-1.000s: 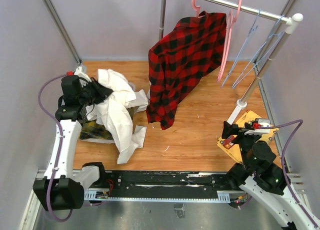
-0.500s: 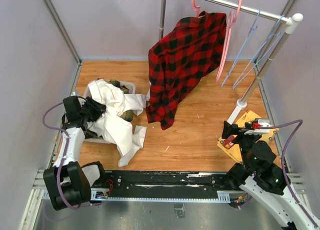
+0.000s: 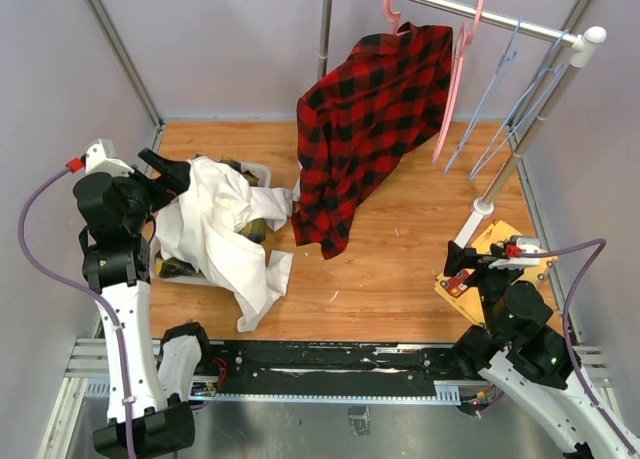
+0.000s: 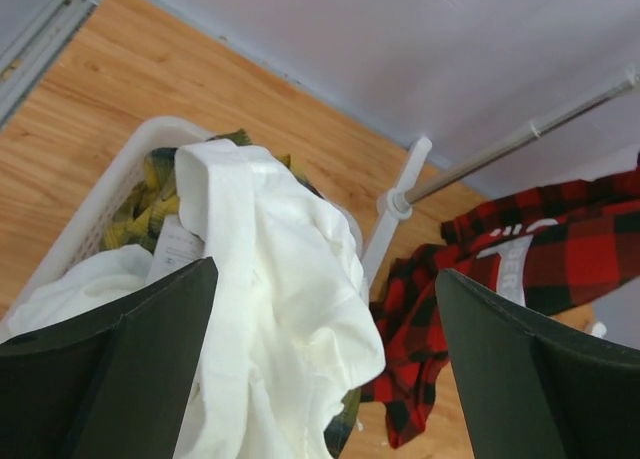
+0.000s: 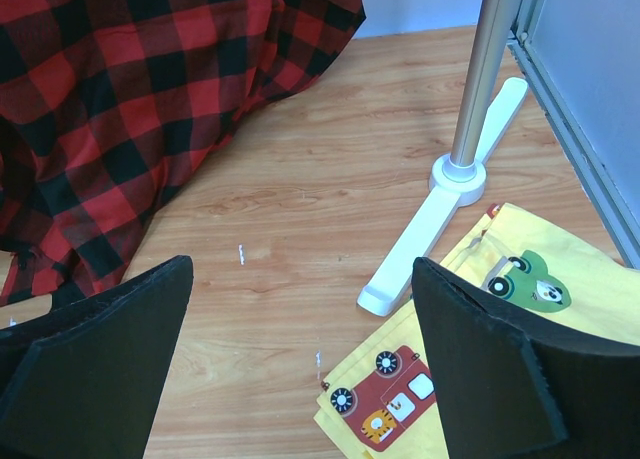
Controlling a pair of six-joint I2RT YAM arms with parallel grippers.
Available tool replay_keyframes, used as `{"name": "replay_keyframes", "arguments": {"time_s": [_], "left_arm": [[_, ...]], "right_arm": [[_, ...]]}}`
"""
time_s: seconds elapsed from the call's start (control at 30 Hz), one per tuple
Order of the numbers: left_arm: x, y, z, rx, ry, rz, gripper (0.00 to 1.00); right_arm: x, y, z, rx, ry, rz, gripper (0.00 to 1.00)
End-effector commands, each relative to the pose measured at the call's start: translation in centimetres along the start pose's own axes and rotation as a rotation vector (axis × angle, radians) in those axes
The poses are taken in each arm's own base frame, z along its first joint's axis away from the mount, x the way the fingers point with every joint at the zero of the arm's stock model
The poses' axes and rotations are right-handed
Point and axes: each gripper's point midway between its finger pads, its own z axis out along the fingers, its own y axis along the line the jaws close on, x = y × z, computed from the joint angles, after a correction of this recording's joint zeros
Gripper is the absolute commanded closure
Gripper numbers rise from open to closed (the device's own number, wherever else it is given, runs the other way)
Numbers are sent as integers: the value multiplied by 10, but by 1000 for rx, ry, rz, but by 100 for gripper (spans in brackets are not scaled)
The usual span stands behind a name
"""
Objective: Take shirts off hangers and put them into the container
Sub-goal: Place the shirt in the bin.
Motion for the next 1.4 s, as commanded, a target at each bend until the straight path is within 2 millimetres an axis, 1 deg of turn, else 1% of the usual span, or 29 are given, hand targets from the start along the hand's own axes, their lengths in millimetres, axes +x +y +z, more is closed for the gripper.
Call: {"name": "replay_keyframes", "arguments": {"time_s": [0.0, 0.07, 0.13, 0.23, 0.33, 0.37, 0.43, 0.5, 0.57, 0.67, 0.77, 0.87, 0.97, 1.03, 1.23, 1.3, 1.37], "left_arm": [[12, -29, -13, 132, 106, 31, 6], [11, -51, -17, 193, 108, 51, 7], [21, -69, -17, 246, 133, 107, 8], [51, -94, -15, 346, 210, 203, 11], [78, -116, -15, 409, 262, 310, 17], [90, -125, -14, 419, 284, 353, 20], [109, -136, -13, 425, 311, 442, 25], [128, -140, -9, 406, 338, 546, 27], [151, -139, -6, 382, 377, 658, 27], [187, -130, 1, 345, 437, 825, 26], [211, -114, 11, 291, 491, 917, 20], [221, -108, 22, 248, 504, 955, 19], [223, -106, 34, 211, 478, 998, 19], [227, -99, 40, 180, 485, 1048, 20], [253, -66, 53, 91, 564, 1228, 21], [260, -61, 56, 85, 580, 1259, 21], [264, -62, 61, 92, 572, 1273, 21]], "right_arm": [[-1, -1, 1, 14, -16, -1, 8], [-2, -2, 1, 14, -17, 0, 8], [-1, -1, 2, 13, -17, 0, 8], [-1, -1, 1, 9, -15, 2, 8], [0, 0, 1, 7, -13, 6, 8], [0, -1, 1, 7, -13, 7, 8], [0, 0, 0, 5, -10, 9, 8], [-1, -1, -1, 4, -9, 10, 7], [-3, 0, -2, -3, -9, 10, 1], [-5, 3, -3, -30, -10, 8, 2], [-5, 9, -4, -69, -7, 7, 2], [-6, 13, -5, -88, -7, 7, 2], [-5, 11, -4, -74, -8, 9, 2], [-5, 9, -4, -65, -9, 10, 2], [-4, 4, -3, -36, -9, 11, 2], [-4, 3, -3, -29, -11, 14, 2], [-3, 2, -2, -21, -10, 14, 2]]}}
